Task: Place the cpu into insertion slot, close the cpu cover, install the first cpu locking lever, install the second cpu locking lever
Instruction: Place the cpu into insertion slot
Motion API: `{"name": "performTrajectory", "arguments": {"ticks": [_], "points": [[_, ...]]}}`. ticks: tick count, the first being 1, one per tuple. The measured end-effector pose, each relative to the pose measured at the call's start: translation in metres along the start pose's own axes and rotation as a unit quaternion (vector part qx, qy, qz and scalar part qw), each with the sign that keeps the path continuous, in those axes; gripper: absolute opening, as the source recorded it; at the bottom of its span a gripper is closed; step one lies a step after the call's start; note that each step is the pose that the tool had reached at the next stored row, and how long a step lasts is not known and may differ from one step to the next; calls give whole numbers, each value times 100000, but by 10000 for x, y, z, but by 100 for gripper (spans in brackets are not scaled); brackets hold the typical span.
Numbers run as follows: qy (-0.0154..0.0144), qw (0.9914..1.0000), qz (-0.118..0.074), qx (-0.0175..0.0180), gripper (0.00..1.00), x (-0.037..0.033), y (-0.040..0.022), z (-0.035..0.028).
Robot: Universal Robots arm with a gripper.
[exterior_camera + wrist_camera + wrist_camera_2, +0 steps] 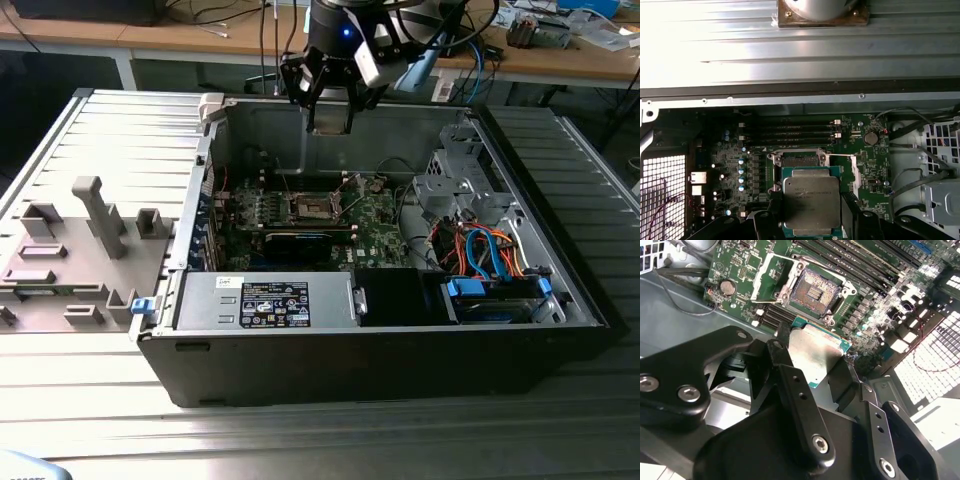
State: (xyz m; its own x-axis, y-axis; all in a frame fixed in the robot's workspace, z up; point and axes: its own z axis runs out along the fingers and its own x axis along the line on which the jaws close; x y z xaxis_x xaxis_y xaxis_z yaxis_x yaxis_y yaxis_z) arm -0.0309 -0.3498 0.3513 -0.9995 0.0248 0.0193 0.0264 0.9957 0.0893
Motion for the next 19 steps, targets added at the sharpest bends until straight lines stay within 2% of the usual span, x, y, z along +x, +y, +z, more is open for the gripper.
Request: {"name": "performTrajectory", "arguments": {"ticks": [19], "points": [[0,100000,-1,1,55,-1,-4,46]]}}
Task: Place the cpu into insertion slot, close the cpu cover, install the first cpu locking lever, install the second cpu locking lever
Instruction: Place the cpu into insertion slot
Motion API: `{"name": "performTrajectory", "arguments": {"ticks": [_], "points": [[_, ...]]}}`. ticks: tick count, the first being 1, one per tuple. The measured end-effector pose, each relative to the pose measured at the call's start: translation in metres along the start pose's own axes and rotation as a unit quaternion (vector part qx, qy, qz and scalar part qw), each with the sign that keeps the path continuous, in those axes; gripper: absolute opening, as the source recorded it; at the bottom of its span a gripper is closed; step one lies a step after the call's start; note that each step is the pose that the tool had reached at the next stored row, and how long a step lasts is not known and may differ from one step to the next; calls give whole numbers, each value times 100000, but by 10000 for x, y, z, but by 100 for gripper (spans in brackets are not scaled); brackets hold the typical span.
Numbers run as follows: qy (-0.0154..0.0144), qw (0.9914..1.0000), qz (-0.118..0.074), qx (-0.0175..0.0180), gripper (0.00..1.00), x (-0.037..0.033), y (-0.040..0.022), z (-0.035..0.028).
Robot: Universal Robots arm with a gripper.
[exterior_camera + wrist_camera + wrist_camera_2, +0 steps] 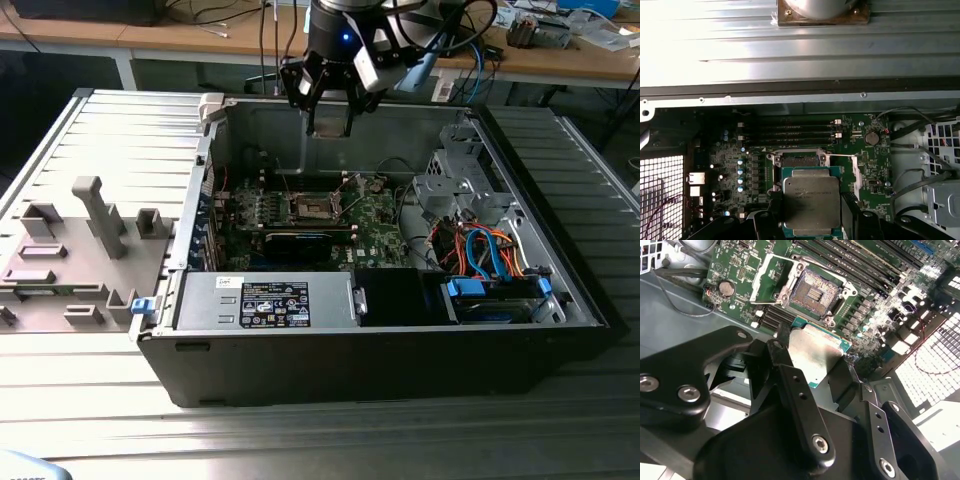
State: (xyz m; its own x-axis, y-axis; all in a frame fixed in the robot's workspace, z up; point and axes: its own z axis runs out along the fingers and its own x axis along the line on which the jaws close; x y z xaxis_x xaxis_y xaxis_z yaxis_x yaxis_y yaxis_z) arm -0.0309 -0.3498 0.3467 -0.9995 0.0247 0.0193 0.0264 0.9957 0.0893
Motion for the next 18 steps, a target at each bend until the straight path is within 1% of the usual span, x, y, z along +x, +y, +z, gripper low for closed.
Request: {"name": "performTrajectory", "arguments": {"ticks": [7,10,18], "points": [[-1,100000,-1,-4,55,-1,-2,27],[0,100000,0,2,55,-1,-5,52],[-2,100000,1,1,55,-1,-6,61]]}}
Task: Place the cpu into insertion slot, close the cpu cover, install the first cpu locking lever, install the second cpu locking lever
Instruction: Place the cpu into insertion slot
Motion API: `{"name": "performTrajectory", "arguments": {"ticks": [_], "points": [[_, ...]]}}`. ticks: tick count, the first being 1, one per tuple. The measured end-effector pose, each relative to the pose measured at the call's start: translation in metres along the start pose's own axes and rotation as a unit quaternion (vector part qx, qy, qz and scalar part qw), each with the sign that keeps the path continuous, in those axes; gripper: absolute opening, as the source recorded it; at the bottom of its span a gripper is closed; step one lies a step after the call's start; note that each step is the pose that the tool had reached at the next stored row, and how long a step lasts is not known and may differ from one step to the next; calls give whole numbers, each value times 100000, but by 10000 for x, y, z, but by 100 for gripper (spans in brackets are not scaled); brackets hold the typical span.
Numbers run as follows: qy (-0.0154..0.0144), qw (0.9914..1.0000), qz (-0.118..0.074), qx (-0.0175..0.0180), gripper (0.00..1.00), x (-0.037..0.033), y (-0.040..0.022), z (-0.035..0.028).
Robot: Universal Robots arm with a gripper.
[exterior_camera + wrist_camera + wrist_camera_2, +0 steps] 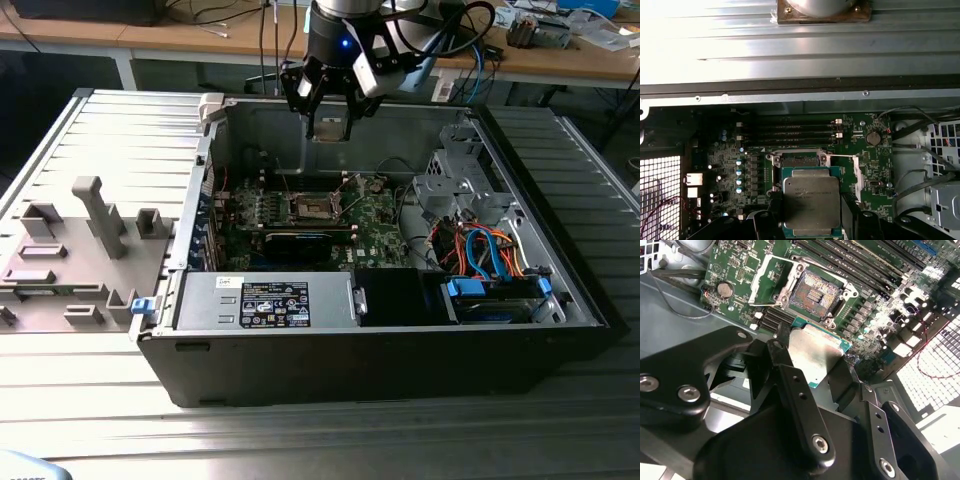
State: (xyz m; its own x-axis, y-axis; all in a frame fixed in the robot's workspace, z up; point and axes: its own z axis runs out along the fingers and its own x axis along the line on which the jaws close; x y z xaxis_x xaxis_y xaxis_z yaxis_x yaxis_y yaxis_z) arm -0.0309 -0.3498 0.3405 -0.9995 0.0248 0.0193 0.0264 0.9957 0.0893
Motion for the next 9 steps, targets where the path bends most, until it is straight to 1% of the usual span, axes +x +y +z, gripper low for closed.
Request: {"name": "performTrajectory", "arguments": {"ticks": [6,9], "points": [[-16,100000,190,-7,55,0,0,1],[-49,99998,586,-10,55,0,0,2]]}}
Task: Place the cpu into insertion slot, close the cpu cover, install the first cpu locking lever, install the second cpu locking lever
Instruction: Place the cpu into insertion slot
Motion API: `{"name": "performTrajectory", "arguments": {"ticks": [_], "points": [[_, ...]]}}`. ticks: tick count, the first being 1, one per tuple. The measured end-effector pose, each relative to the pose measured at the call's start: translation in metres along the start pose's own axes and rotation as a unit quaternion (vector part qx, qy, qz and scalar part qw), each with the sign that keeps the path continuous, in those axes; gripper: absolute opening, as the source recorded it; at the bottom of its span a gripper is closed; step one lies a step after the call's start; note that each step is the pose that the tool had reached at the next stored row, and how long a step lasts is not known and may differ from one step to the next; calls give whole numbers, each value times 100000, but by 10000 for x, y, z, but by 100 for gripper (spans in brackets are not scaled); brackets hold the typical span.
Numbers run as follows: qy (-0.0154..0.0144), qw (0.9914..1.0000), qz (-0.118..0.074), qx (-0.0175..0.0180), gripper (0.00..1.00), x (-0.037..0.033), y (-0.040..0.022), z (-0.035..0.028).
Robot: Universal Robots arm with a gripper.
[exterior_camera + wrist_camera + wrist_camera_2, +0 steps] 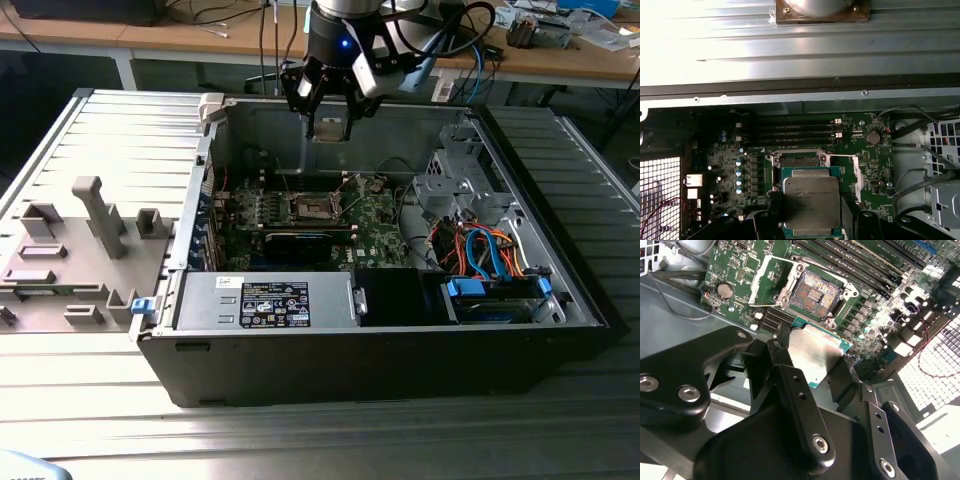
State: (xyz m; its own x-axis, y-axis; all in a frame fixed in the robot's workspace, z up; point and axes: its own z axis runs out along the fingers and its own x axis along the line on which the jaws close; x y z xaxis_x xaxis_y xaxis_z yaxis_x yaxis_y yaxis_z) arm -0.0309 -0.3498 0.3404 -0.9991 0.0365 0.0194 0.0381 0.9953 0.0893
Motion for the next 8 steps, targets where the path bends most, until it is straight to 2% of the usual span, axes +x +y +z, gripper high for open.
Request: {"name": "performTrajectory", "arguments": {"ticks": [8], "points": [[-77,99996,836,-18,55,0,0,3]]}}
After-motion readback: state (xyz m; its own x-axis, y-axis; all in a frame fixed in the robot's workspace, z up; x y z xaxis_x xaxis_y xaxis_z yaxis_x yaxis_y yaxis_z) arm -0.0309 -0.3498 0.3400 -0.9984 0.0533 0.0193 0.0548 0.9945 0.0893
